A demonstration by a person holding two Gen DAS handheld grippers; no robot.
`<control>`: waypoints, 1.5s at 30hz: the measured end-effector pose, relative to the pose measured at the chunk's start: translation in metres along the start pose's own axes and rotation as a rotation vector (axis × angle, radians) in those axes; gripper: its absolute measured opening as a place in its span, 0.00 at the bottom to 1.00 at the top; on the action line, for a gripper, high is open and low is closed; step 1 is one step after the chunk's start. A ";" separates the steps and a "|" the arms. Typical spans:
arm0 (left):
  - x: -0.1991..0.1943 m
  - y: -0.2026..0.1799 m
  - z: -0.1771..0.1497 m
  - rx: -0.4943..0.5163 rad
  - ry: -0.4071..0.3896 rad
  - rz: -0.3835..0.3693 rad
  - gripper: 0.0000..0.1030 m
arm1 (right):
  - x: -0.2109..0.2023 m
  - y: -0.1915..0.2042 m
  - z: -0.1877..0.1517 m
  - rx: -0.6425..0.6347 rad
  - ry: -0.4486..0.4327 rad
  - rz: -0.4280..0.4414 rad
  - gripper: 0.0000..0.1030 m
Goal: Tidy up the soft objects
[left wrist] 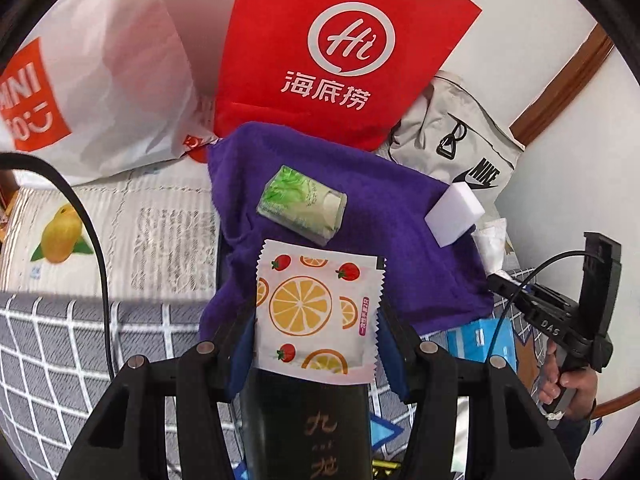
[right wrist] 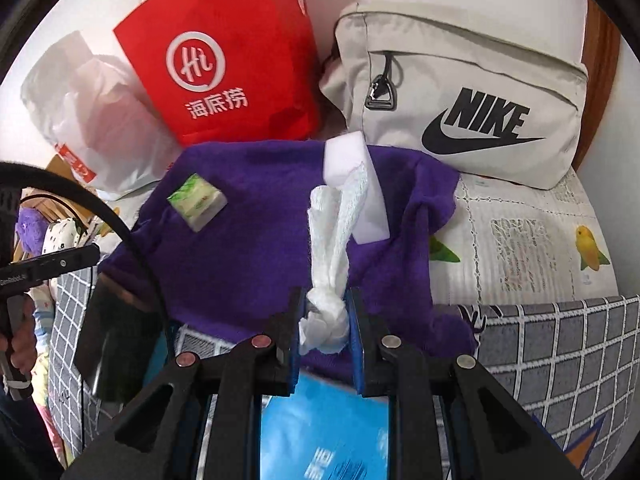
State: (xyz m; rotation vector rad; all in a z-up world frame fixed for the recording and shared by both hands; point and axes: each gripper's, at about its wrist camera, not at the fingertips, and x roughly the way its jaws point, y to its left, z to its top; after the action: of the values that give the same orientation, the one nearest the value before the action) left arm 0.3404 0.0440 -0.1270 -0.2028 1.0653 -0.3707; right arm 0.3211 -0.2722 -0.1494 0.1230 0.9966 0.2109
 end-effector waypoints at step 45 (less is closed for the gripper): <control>0.109 -0.030 0.021 0.097 0.237 0.133 0.65 | 0.058 -0.024 0.013 0.012 0.149 0.010 0.30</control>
State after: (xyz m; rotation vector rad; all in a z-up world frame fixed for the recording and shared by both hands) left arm 0.3999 -0.0262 -0.1955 -0.0006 1.2836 -0.3301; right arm 0.3653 -0.2825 -0.1948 0.1243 1.1454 0.2256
